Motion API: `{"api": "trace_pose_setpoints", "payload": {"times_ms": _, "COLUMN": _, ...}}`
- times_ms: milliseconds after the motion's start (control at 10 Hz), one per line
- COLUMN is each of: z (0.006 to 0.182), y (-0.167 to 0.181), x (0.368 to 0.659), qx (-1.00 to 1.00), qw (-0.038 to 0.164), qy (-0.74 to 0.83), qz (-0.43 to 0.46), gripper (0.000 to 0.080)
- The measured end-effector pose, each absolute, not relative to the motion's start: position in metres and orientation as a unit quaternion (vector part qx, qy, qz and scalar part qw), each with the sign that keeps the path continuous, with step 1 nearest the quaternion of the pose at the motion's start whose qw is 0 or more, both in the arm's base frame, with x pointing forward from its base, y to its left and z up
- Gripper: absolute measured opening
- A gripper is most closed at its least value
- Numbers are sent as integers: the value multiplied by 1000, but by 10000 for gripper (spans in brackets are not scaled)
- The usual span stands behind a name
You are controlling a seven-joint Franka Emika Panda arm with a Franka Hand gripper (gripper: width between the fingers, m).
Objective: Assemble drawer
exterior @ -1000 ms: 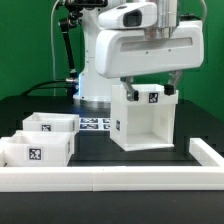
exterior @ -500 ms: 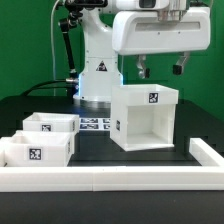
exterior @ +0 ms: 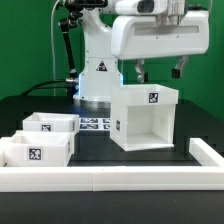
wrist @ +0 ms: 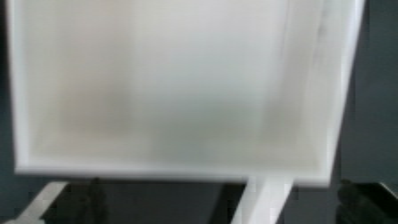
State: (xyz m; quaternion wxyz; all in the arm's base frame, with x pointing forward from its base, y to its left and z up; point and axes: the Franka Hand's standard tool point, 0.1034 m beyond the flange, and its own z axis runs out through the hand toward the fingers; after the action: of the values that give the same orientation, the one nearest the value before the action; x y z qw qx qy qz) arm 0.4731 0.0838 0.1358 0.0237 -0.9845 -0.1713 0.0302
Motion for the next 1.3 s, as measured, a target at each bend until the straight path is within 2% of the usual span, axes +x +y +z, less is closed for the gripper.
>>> {"api": "trace_pose_setpoints", "payload": {"times_ms": 200, "z": 129, "y": 92, "x": 445, "qx": -988, "qw": 27, "qy": -149, "qz": 31, "gripper": 650}}
{"api": "trace_pose_setpoints", "payload": {"times_ms": 400, "z": 115, "y": 102, "x": 426, "qx": -988, "qw": 27, "qy": -148, "qz": 29, "gripper": 650}}
{"api": "trace_pose_setpoints", "payload": {"times_ms": 700, "z": 100, "y": 117, "x": 418, "qx": -987, "qw": 28, "qy": -153, "qz": 26, "gripper": 650}}
{"api": "trace_pose_setpoints", "payload": {"times_ms": 900, "z": 98, "y": 117, "x": 417, "qx": -987, "qw": 28, "qy": -153, "qz": 27, "gripper": 650}}
{"api": "trace_pose_setpoints", "payload": {"times_ms": 1100, "z": 98, "y": 116, "x": 417, "qx": -988, "qw": 28, "qy": -152, "qz": 28, "gripper": 398}}
{"api": "trace_pose_setpoints", "payload": {"times_ms": 1200, "z": 98, "y": 116, "x": 417, "qx": -988, "qw": 28, "qy": -152, "qz": 28, "gripper": 398}}
{"api": "trace_pose_setpoints", "payload": {"times_ms": 1300, "z": 98, "y": 116, "x": 417, "qx": -988, "qw": 28, "qy": -152, "qz": 28, "gripper": 200}}
